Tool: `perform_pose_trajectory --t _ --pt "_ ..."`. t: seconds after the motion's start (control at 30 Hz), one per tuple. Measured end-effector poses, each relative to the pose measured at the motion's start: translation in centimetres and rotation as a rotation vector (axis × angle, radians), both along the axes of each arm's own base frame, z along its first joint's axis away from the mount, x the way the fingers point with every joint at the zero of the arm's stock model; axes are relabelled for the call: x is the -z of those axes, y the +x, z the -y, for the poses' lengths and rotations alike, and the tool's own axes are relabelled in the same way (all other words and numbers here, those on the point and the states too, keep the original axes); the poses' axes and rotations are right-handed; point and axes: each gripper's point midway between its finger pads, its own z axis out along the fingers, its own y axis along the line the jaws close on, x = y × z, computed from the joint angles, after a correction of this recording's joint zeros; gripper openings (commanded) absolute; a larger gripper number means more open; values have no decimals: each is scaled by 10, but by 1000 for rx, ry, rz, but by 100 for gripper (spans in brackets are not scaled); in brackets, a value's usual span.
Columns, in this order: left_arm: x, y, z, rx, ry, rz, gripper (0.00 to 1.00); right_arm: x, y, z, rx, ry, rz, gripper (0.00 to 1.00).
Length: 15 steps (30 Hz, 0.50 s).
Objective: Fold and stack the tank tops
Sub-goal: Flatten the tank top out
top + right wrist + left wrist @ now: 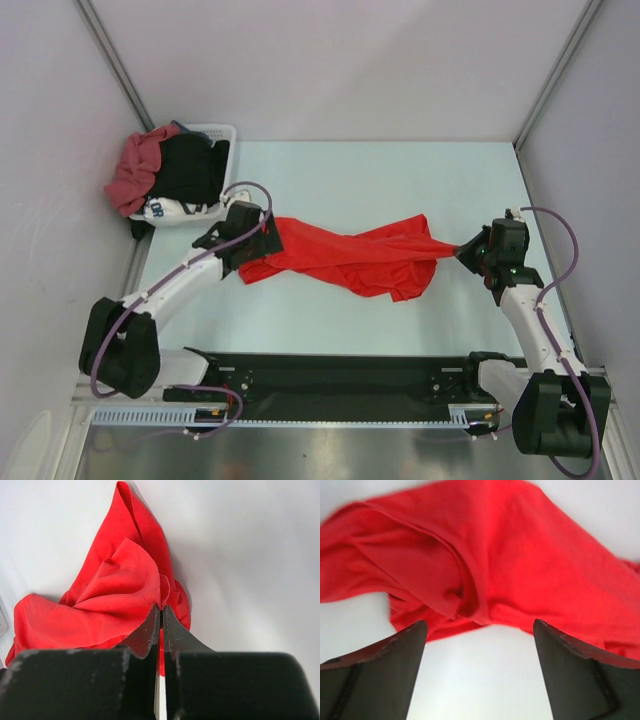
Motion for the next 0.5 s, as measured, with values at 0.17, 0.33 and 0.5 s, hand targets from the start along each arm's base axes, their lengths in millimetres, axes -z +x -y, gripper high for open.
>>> perform_pose_trajectory --t 0.17,0.33,0.5 --pt "23 -25 14 63 -26 -40 77 0 1 -3 -12 9 2 0" --pt "38 -25 13 54 -12 -75 70 0 1 -4 -19 16 4 0" --pt "48 -19 15 55 5 -103 55 2 0 -4 -19 17 -2 0"
